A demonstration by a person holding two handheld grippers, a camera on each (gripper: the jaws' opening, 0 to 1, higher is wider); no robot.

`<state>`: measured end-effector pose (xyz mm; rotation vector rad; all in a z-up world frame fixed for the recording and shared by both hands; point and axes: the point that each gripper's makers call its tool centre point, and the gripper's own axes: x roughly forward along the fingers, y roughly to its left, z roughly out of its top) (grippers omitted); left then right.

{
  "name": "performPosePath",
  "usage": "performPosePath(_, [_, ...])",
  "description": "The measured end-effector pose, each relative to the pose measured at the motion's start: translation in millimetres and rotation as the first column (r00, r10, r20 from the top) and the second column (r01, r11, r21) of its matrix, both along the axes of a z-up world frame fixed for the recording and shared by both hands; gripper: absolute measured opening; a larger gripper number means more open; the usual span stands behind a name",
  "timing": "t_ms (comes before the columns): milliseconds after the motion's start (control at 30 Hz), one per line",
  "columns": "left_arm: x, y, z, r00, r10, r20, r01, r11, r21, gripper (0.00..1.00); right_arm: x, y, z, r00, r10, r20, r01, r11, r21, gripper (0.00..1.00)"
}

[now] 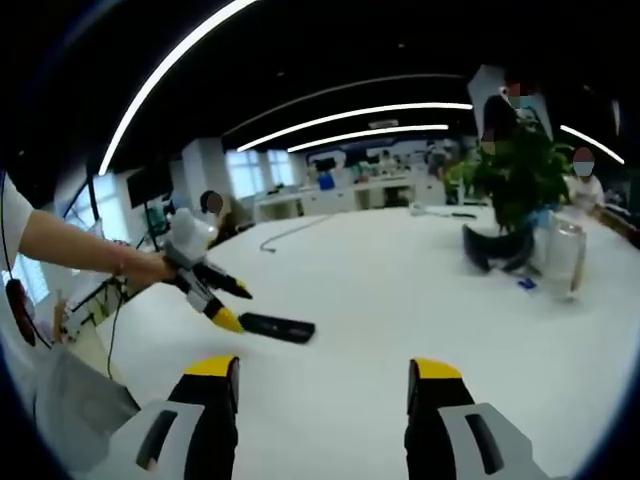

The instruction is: Press the specified remote control buttons in sequence, fully releasing each button before pressing the next.

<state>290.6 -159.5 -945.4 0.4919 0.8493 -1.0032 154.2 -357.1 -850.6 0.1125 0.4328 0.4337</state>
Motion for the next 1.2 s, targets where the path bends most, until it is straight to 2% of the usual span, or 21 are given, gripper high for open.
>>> performPosePath(100, [0.8, -2, -3.5, 0.995, -0.09, 0.04, 0.087, 0.994, 0.058, 0.68, 0, 1, -2.2, 1.0, 0.005, -0.011, -0.005, 1.0, -0.006, 0.64])
performPosePath(200, [-2.5, -7, -7.5, 0.98, -0.193, 0.054, 0.185, 0.975, 0.122, 0.65, 0, 1, -3.5, 1.0, 0.009, -0.016, -0.009, 1.0, -0.013, 0.63])
performPosePath(267, [-4.2, -12, -10.0, 0.969, -0.241, 0.049, 0.232, 0.962, 0.144, 0.65, -1, 1, -4.4, 1.0, 0.009, -0.021, -0.009, 1.0, -0.009, 0.62])
performPosePath(333, [-5.5, -16, -10.9, 0.965, -0.258, 0.036, 0.25, 0.957, 0.146, 0.63, -1, 1, -4.6, 1.0, 0.009, -0.023, -0.009, 1.0, -0.006, 0.61])
performPosePath(467, [-4.9, -23, -12.9, 0.946, -0.322, 0.023, 0.314, 0.935, 0.164, 0.59, -1, 2, -5.4, 0.999, 0.021, -0.027, -0.021, 1.0, -0.009, 0.57])
performPosePath(567, [-7.3, -23, -17.3, 0.93, -0.367, -0.005, 0.362, 0.914, 0.185, 0.49, -1, 3, -5.8, 0.999, 0.027, -0.028, -0.027, 1.0, -0.013, 0.55])
performPosePath(600, [-7.0, -22, -19.9, 0.926, -0.377, -0.005, 0.371, 0.907, 0.199, 0.45, -1, 4, -6.1, 0.999, 0.028, -0.028, -0.029, 0.999, -0.014, 0.55])
performPosePath(733, [-14.7, -23, -19.0, 0.922, -0.384, -0.058, 0.388, 0.909, 0.152, 0.36, -1, 5, -7.3, 0.999, 0.036, -0.031, -0.036, 0.999, -0.023, 0.54])
performPosePath(867, [-18.8, -23, -19.9, 0.92, -0.387, -0.062, 0.392, 0.909, 0.143, 0.29, -1, 5, -7.9, 0.999, 0.034, -0.032, -0.035, 0.999, -0.024, 0.53])
performPosePath(933, [-22.2, -22, -20.6, 0.915, -0.399, -0.061, 0.404, 0.902, 0.151, 0.24, -1, 5, -7.8, 0.999, 0.033, -0.032, -0.034, 0.999, -0.021, 0.52])
performPosePath(967, [-23.7, -24, -21.7, 0.912, -0.405, -0.061, 0.41, 0.899, 0.154, 0.24, -2, 5, -8.0, 0.999, 0.033, -0.032, -0.034, 0.999, -0.02, 0.51])
performPosePath(1033, [-23.3, -23, -22.5, 0.92, -0.387, -0.067, 0.393, 0.906, 0.157, 0.24, -2, 6, -8.7, 0.999, 0.035, -0.033, -0.036, 0.999, -0.021, 0.5])
performPosePath(1200, [-27.5, -20, -22.0, 0.922, -0.381, -0.07, 0.387, 0.909, 0.155, 0.24, -3, 8, -10.2, 0.998, 0.044, -0.038, -0.045, 0.999, -0.027, 0.48])
